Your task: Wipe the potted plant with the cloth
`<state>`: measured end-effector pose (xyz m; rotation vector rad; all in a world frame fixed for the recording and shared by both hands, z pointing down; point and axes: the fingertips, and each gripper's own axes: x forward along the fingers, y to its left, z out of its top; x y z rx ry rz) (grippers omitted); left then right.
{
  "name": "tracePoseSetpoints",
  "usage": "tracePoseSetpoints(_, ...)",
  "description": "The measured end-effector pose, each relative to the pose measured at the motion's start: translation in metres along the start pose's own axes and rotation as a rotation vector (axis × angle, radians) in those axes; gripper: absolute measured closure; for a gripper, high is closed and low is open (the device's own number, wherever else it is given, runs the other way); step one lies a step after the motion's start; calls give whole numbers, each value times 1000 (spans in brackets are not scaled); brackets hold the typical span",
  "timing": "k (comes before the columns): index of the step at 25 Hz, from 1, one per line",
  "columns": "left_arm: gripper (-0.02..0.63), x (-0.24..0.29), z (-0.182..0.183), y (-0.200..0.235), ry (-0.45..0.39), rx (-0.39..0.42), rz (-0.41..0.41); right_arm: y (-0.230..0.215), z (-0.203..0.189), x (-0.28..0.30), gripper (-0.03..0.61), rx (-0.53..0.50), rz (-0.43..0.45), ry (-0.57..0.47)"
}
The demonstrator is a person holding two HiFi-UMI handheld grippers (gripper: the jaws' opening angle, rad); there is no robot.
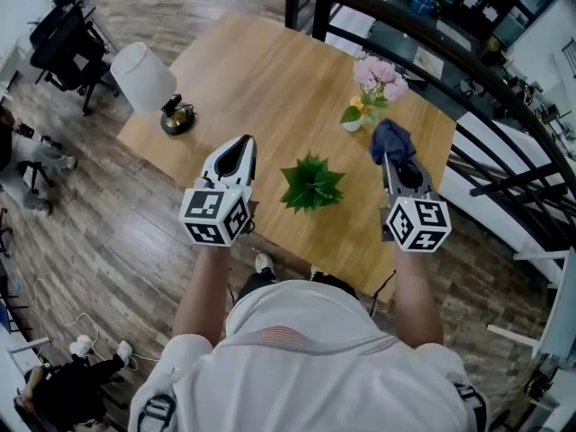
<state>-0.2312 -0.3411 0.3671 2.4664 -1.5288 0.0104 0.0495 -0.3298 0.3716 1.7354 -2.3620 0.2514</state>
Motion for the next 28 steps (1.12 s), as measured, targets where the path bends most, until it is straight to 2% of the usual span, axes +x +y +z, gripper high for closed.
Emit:
tracePoseSetpoints(4,588,-24,46,-23,-89,55,9,8,45,-21,451,-50,-3,-99)
tracePoseSetpoints(7,588,-31,60,-32,-119,66,3,13,65,-30,451,-65,13,-139)
tracePoseSetpoints(9,588,-34,63,-37,-125,43,-11,17,72,-36,451,-55,29,-152)
tracePoseSetpoints(15,588,-41,73,-48,-152,52,-20,22,81,-41,451,-79,44,-169)
tracePoseSetpoints(28,588,-47,71,-52,-148,62,-42,36,75,-40,451,-79,76,-165)
